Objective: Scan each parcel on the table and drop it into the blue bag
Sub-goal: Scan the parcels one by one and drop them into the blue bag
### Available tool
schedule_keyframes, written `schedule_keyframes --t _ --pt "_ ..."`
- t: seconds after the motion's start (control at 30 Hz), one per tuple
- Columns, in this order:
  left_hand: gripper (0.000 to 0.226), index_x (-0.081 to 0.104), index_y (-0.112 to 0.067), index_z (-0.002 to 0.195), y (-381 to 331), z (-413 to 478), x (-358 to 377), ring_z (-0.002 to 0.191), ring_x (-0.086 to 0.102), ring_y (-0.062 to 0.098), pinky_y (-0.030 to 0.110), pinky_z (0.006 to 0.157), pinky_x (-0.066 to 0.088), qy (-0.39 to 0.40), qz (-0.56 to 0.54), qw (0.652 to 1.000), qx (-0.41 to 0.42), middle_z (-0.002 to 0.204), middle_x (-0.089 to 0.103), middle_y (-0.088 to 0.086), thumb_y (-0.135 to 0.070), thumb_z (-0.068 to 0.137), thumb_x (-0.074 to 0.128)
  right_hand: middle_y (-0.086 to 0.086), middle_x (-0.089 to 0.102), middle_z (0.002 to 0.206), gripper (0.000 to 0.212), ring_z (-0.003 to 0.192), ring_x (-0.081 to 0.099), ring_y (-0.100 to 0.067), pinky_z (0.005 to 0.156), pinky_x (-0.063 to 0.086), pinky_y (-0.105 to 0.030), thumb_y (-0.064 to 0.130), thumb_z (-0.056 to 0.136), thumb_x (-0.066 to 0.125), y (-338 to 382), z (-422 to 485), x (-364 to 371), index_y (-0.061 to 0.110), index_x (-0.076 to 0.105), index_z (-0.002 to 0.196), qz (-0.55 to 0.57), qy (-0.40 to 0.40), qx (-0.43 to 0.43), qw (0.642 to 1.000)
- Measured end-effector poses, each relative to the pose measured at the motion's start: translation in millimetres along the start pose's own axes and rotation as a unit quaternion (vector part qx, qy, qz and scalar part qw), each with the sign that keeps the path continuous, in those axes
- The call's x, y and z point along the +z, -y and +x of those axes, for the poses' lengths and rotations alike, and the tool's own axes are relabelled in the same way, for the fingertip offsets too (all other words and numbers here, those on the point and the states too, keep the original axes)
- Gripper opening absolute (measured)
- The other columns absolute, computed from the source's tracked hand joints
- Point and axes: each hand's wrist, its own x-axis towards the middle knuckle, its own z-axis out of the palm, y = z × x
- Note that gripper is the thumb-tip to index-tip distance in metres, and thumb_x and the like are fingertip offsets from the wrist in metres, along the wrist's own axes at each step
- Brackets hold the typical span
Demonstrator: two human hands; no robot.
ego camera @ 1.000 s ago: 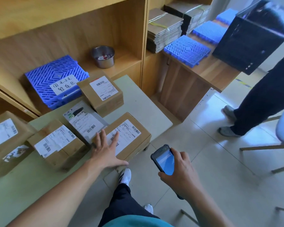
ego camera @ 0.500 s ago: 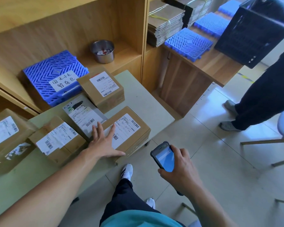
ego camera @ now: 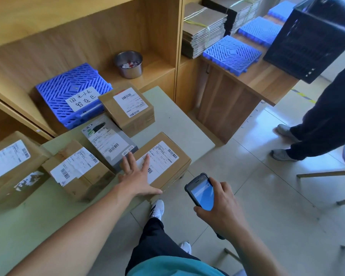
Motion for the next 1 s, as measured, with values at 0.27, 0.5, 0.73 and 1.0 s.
schedule_keyframes --t 0.27,0.5,0.73,1.0 --pt "0.147 -0.030 -0.036 0.154 9 -13 12 0.151 -0.019 0.052 0.067 0.117 0.021 -0.039 0.026 0.999 -0.023 0.160 -0.031 0.029 -0.096 0.056 0.063 0.011 0.034 0.120 0.094 0.097 0.044 -0.011 0.078 0.051 -0.027 0.060 0.072 0.069 -10 -12 2 0.038 0.017 0.149 -0.003 -0.004 -0.014 1.000" --pt "0.147 -0.030 -0.038 0.154 39 -60 50 0.152 -0.012 0.052 0.066 0.116 0.022 -0.041 0.028 0.996 -0.072 0.163 -0.025 0.030 -0.096 0.055 0.061 0.009 0.035 0.125 0.095 0.098 0.039 -0.010 0.082 0.049 -0.026 0.059 0.075 0.069 -11 -29 19 0.037 0.016 0.150 -0.009 0.032 -0.046 0.998" --pt "0.146 -0.029 -0.037 0.155 77 -103 90 0.151 -0.008 0.053 0.065 0.113 0.028 -0.045 0.003 0.992 -0.118 0.162 -0.024 0.030 -0.095 0.056 0.062 0.010 0.033 0.126 0.094 0.102 0.046 -0.013 0.081 0.051 -0.027 0.058 0.076 0.068 9 -51 40 0.039 0.013 0.150 -0.012 0.089 -0.085 0.992" --pt "0.145 -0.027 -0.042 0.154 131 -146 122 0.151 -0.004 0.051 0.060 0.111 0.029 -0.061 -0.031 0.985 -0.158 0.162 -0.020 0.030 -0.095 0.053 0.063 0.008 0.036 0.127 0.090 0.093 0.046 -0.012 0.072 0.043 -0.023 0.053 0.076 0.069 52 -69 65 0.038 0.019 0.149 -0.027 0.100 -0.129 0.986"
